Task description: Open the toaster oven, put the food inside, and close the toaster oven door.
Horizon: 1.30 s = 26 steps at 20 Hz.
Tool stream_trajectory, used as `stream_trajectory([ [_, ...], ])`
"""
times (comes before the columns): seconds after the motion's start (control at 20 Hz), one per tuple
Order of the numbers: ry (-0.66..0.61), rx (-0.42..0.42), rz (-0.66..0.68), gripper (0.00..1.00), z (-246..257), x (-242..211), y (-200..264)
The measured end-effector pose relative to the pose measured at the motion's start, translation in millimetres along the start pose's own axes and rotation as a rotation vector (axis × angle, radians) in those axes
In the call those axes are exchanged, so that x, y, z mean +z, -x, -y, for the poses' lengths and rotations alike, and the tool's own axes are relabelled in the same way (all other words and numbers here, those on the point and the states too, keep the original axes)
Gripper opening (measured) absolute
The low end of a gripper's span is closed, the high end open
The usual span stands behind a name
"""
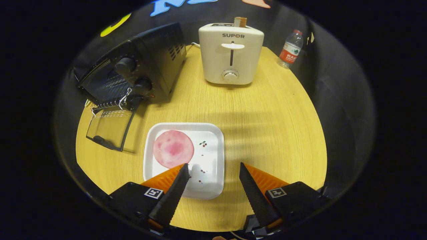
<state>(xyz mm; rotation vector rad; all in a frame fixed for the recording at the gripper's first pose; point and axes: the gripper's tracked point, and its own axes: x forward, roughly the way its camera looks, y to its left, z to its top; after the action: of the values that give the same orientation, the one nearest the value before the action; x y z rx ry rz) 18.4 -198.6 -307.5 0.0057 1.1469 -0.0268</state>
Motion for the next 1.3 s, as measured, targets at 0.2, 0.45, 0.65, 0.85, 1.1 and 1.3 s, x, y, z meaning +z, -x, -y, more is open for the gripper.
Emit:
stream_trajectory([
  [0.2, -0.009, 0.015, -0.074, 0.97, 6, -7, -17],
  [0.45, -0.002, 0.013, -0.087, 0.79, 14, -4, -21],
  [0.65, -0.054, 0.041, -0.124, 0.48, 16, -6, -25],
  [0.85, -0.033, 0.034, -0.138, 0.18, 20, -6, -22],
  [1.1, -0.05, 0.101, -0.13, 0.05, 20, -9, -22],
  [1.3, -0.165, 0.189, -0.159, 0.02, 16, -12, -19],
])
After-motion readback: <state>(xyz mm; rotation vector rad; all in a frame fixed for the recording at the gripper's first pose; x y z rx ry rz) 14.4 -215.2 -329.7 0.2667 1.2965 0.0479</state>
